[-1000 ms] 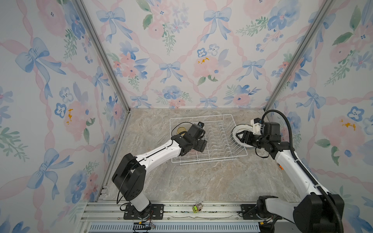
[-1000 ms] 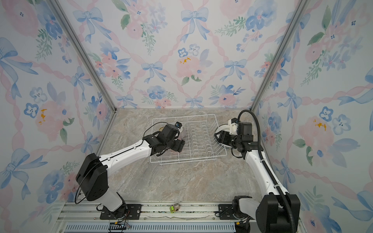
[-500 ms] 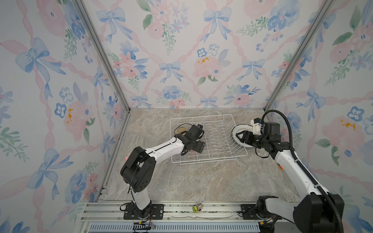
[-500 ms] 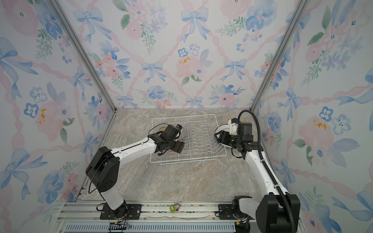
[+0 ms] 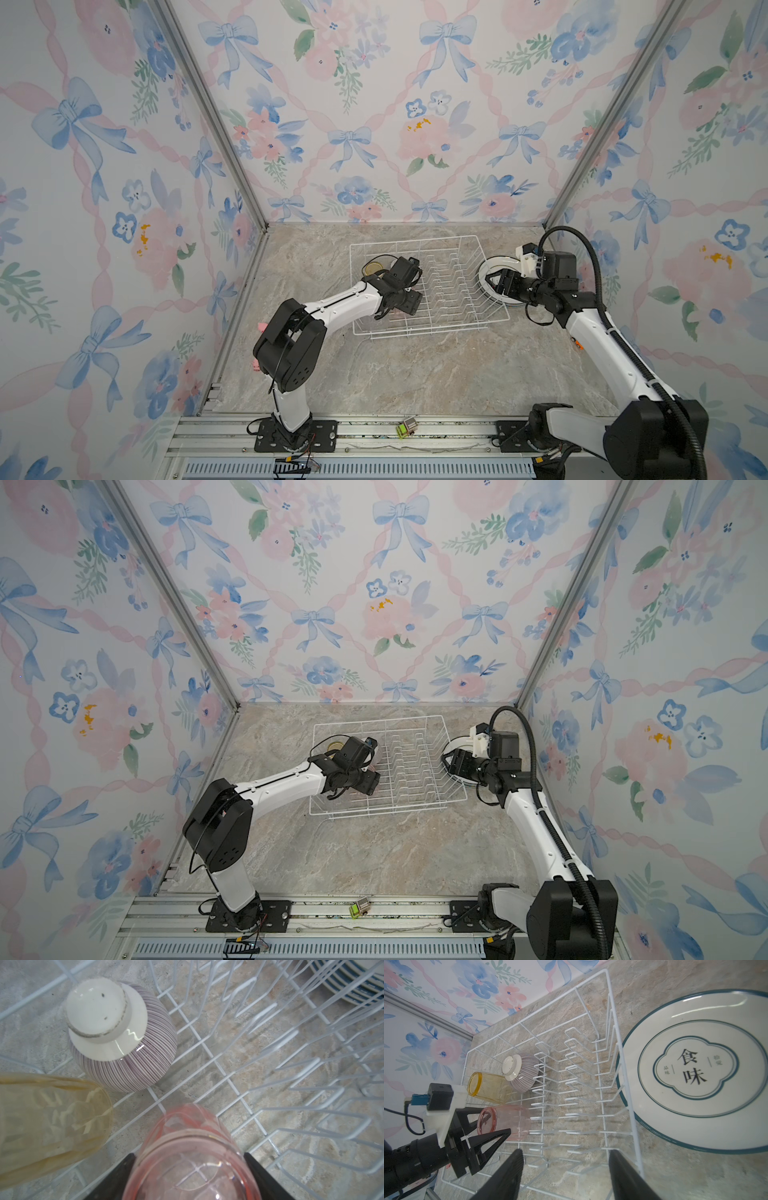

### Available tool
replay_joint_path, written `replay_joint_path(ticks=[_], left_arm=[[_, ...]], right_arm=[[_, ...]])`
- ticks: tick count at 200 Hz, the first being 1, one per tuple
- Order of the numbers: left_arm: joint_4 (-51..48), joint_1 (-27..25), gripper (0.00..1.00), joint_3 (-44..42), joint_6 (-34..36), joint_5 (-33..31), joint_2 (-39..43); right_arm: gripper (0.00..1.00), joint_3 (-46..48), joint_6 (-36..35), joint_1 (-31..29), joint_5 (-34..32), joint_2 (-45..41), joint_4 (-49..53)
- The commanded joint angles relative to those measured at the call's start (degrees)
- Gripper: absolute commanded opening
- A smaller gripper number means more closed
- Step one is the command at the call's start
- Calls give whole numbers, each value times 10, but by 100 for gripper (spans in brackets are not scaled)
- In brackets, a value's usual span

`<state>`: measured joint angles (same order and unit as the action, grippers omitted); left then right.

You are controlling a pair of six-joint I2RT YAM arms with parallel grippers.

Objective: Unload the mixed dishes from the dish rack
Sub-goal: 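Close the left gripper on the pink glass's rim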

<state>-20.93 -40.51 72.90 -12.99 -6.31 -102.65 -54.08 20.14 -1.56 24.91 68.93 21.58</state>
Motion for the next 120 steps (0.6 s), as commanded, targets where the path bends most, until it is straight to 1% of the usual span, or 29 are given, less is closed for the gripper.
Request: replay_joint_path(ticks=[1, 22, 58, 87, 120], left_arm=[[-14, 8, 69, 10, 4, 26, -11], [-14, 13, 61, 9, 3, 42, -14], [-14, 17, 49, 10, 2, 56, -12], [-14, 17, 47, 12, 2, 56, 4], [-13, 20, 46, 14, 3, 64, 33]], right_arm=[[68, 5, 4, 2, 9, 8, -8], [67, 6, 4, 2, 10, 7, -8], [68, 5, 3, 2, 12, 2, -5], [68, 6, 3, 2, 29, -2, -5], [66, 18, 15, 1, 95, -5, -35]])
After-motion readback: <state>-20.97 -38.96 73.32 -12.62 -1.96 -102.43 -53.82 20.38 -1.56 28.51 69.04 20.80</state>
